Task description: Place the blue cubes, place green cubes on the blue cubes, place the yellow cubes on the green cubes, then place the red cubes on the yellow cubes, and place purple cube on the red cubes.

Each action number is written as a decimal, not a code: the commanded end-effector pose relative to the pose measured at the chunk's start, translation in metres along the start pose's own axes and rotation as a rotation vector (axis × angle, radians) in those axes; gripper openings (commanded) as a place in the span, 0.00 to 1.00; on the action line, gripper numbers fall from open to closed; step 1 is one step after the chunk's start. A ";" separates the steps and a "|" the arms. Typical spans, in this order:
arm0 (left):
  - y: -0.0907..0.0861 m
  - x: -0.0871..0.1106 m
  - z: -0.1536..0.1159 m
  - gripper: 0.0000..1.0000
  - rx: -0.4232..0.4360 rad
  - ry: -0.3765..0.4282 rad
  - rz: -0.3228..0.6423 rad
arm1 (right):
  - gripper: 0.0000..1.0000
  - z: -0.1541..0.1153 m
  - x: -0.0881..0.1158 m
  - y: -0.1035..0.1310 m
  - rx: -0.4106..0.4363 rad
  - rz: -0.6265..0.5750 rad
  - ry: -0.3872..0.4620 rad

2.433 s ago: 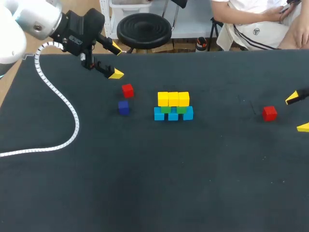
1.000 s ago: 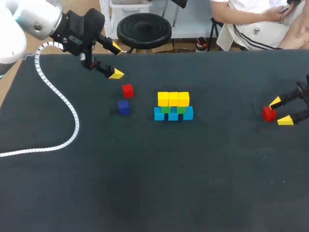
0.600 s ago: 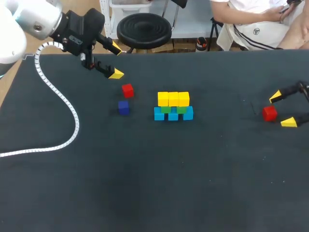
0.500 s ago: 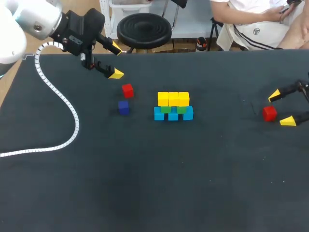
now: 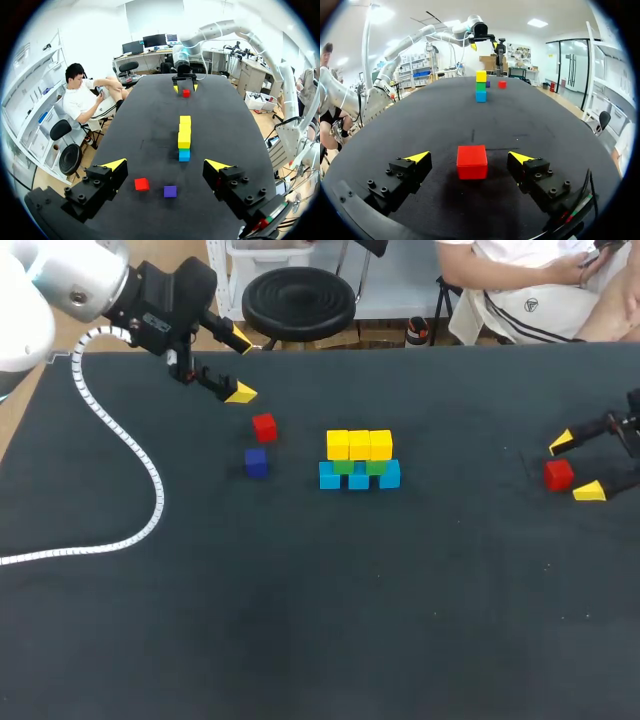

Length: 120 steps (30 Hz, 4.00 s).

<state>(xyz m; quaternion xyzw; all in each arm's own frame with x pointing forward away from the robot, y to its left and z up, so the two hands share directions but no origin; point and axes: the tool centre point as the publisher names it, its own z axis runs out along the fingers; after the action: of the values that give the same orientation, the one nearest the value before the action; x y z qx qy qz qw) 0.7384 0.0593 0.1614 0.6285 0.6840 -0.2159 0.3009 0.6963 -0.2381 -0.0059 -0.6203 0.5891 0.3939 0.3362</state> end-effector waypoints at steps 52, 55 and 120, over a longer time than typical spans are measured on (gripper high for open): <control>0.000 0.000 0.000 1.00 -0.001 -0.001 0.001 | 1.00 0.005 -0.006 0.007 -0.042 0.038 0.062; 0.000 0.000 0.000 1.00 -0.001 -0.001 0.001 | 1.00 0.005 -0.006 0.008 -0.040 0.038 0.060; 0.000 0.000 0.000 1.00 -0.001 -0.001 0.001 | 0.00 0.026 -0.116 0.004 0.011 0.049 -0.015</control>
<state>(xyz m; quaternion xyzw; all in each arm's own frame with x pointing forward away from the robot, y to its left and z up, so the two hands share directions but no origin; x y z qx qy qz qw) 0.7385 0.0593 0.1615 0.6285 0.6841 -0.2159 0.3008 0.6914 -0.1619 0.0849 -0.6008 0.6029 0.4050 0.3338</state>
